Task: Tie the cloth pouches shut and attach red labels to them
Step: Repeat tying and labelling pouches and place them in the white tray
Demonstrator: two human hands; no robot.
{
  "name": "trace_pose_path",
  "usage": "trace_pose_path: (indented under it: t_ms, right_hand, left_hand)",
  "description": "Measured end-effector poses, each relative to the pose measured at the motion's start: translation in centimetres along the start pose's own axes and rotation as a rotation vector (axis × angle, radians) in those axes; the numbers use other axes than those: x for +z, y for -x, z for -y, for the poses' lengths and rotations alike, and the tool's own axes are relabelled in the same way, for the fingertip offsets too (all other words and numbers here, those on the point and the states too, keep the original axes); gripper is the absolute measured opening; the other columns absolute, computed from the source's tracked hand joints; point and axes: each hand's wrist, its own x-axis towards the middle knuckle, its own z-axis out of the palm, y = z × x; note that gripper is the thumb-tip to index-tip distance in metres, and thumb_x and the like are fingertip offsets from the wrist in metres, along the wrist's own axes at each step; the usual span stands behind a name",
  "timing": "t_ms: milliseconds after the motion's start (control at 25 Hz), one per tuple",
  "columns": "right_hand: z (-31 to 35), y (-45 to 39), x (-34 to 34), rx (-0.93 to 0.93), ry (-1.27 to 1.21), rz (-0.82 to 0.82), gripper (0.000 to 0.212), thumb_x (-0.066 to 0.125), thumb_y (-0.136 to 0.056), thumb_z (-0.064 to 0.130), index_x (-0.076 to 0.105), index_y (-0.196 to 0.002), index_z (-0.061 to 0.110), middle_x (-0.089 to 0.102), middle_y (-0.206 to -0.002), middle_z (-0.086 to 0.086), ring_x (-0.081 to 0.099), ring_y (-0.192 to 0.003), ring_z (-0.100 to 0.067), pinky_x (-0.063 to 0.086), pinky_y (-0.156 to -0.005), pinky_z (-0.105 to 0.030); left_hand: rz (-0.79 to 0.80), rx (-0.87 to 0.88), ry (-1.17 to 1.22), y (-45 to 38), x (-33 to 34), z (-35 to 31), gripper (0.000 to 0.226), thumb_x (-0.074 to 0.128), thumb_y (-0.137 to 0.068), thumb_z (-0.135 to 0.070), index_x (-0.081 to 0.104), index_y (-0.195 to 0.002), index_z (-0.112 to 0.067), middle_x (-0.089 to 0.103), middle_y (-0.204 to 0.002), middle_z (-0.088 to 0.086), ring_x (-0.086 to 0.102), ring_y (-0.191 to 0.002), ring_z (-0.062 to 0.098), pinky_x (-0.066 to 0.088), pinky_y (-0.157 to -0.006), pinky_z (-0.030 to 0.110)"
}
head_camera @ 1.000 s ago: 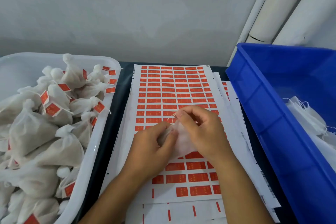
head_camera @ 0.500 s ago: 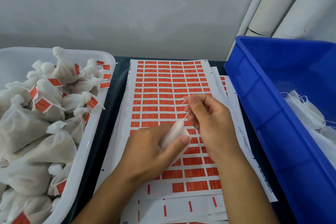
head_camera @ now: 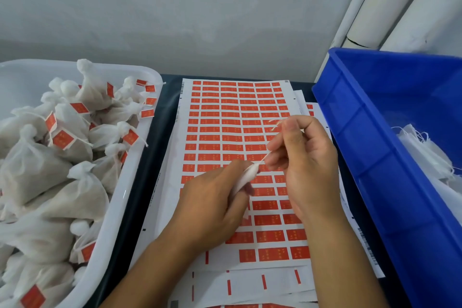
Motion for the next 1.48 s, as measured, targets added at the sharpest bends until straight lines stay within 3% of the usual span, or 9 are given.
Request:
trace_pose_path:
  t_ms: [200, 360, 480, 600, 840, 1000, 1160, 1400, 1480]
  right_hand:
    - [-0.1, -0.1, -0.3, 0.031, -0.003, -0.061, 0.022, 0.052, -0.104, 0.042, 0.064, -0.092, 0.027, 0.070, -0.073, 0.006, 0.067, -0.059, -0.010, 0.057, -0.061, -0.018]
    - [0.2, 0.1, -0.1, 0.017, -0.022, -0.014, 0.021, 0.051, -0.104, 0.042, 0.065, -0.094, 0.030, 0.070, -0.074, 0.005, 0.068, -0.061, -0.012, 0.057, -0.061, -0.020]
    - [0.6, 0.3, 0.1, -0.032, -0.021, 0.030, 0.020, 0.051, -0.104, 0.040, 0.064, -0.099, 0.026, 0.070, -0.073, 0.004, 0.068, -0.061, -0.013, 0.057, -0.062, -0.021]
    - [1.0, 0.8, 0.5, -0.081, -0.029, 0.128, 0.014, 0.054, -0.102, 0.035, 0.062, -0.110, 0.026, 0.071, -0.072, 0.003, 0.068, -0.061, -0.013, 0.058, -0.062, -0.021]
    - [1.0, 2.1, 1.7, -0.126, 0.044, 0.368, 0.019, 0.062, -0.100, 0.033, 0.057, -0.119, 0.032, 0.075, -0.081, 0.007, 0.075, -0.072, -0.017, 0.060, -0.063, -0.022]
    - [-0.1, 2.6, 2.5, -0.146, 0.212, 0.523, 0.011, 0.062, -0.102, 0.032, 0.058, -0.111, 0.034, 0.075, -0.084, 0.017, 0.075, -0.077, -0.006, 0.060, -0.066, -0.018]
    - [-0.7, 2.2, 2.2, -0.085, 0.258, 0.606, 0.008, 0.061, -0.102, 0.032, 0.056, -0.106, 0.038, 0.075, -0.086, 0.019, 0.075, -0.077, -0.004, 0.058, -0.067, -0.014]
    - [-1.2, 1.2, 1.9, 0.117, 0.185, 0.411, 0.013, 0.059, -0.102, 0.034, 0.053, -0.113, 0.039, 0.075, -0.081, 0.008, 0.075, -0.071, -0.014, 0.059, -0.062, -0.019]
    - [-1.2, 1.1, 1.8, 0.215, 0.099, 0.317, 0.011, 0.058, -0.103, 0.036, 0.055, -0.113, 0.037, 0.075, -0.080, 0.005, 0.075, -0.072, -0.015, 0.058, -0.062, -0.019]
  left_hand:
    - [0.057, -0.031, -0.044, 0.1, 0.5, -0.3, 0.039, 0.029, -0.092, -0.063, 0.044, -0.127, -0.052, 0.050, -0.107, -0.034, 0.058, -0.090, -0.005, 0.051, -0.085, 0.016]
    - [-0.074, -0.043, 0.016, 0.0, 0.4, -0.7, 0.049, 0.049, -0.084, -0.076, 0.037, -0.128, -0.058, 0.045, -0.124, -0.039, 0.053, -0.105, -0.007, 0.048, -0.083, 0.011]
    - [-0.142, -0.181, 0.289, -0.4, 0.2, -1.0, 0.028, 0.046, -0.088, -0.071, 0.061, -0.096, -0.049, 0.065, -0.095, -0.026, 0.063, -0.091, 0.000, 0.050, -0.067, 0.007]
    - [0.127, -0.333, 0.583, -0.5, -0.2, -1.0, 0.057, 0.027, -0.100, -0.068, 0.075, -0.084, -0.042, 0.073, -0.084, -0.012, 0.069, -0.078, 0.005, 0.054, -0.072, 0.014]
    - [0.195, -0.439, 0.949, -1.1, -0.7, -0.4, 0.054, 0.034, -0.107, -0.056, 0.073, -0.108, -0.019, 0.075, -0.108, 0.006, 0.072, -0.102, 0.021, 0.058, -0.096, 0.043]
    - [0.118, -0.536, 1.265, -1.0, -1.8, -0.3, 0.038, 0.040, -0.107, -0.023, 0.073, -0.102, -0.005, 0.069, -0.098, 0.016, 0.069, -0.090, 0.023, 0.058, -0.086, 0.036]
    - [-0.015, -0.641, 1.625, -1.2, -3.0, 0.1, 0.034, 0.051, -0.093, -0.023, 0.068, -0.116, -0.005, 0.058, -0.118, 0.016, 0.049, -0.107, 0.032, 0.042, -0.093, 0.046]
    - [-0.164, -0.523, 1.297, -1.6, -2.9, 0.1, 0.046, 0.044, -0.105, -0.042, 0.054, -0.067, -0.017, 0.065, -0.095, 0.008, 0.065, -0.092, 0.019, 0.048, -0.100, 0.044]
    - [-0.127, -0.486, 1.233, -1.6, -2.8, 0.3, 0.045, 0.045, -0.106, -0.040, 0.064, -0.077, -0.012, 0.071, -0.098, 0.006, 0.071, -0.098, 0.017, 0.052, -0.096, 0.041]
